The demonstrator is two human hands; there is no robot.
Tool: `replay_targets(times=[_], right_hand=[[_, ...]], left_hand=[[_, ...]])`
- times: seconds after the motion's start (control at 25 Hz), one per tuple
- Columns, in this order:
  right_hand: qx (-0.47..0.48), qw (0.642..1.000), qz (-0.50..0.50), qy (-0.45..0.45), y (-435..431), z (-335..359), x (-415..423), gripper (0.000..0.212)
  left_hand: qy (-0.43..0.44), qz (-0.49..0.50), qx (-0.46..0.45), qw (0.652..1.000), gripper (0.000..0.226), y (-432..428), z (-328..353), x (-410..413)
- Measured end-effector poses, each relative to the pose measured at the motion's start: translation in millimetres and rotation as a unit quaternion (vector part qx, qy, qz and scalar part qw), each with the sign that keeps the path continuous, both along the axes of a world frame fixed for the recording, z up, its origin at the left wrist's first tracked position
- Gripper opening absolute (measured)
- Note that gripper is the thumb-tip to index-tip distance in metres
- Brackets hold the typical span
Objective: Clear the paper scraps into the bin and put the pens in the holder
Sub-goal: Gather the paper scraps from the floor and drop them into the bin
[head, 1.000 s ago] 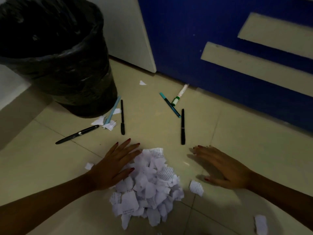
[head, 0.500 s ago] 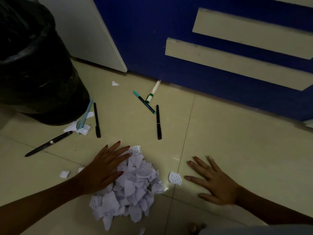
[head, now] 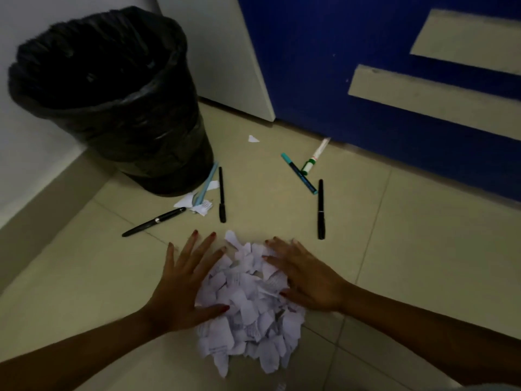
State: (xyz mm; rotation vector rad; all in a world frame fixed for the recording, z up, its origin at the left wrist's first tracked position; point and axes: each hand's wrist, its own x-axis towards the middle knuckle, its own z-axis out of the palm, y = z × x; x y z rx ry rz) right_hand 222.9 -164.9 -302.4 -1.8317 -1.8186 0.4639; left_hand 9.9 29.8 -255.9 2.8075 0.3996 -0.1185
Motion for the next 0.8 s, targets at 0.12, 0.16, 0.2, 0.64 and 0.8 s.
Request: replay_targets(times=[0.12,0.16,0.2,0.64,0.8], right_hand=[[-0.041,0.998,0.012,0.053,-3,17,11,0.089],[-0.063,0.997,0.05,0.018,-3,22,7,0.098],[-0.082,0.992,0.089,-0.023,-4,24,0,0.104],[0.004,0.975,0.053,-0.215,42,-21,-39,0.083],[0.07,0.977,0.04,-0.199,62,-29,-34,0.063]], left_hand=[[0.022,0.078,-0.029,0.996,0.114,-14,-10,-23],[0.036,0.054,-0.027,0.998,0.12,-18,-15,-30],[0.047,0.024,-0.028,0.998,0.125,-22,-20,-35],[0.01,-0.043,0.034,0.998,0.08,-18,-47,1],[-0.102,-0.033,-0.016,0.994,0.035,-3,-52,14]])
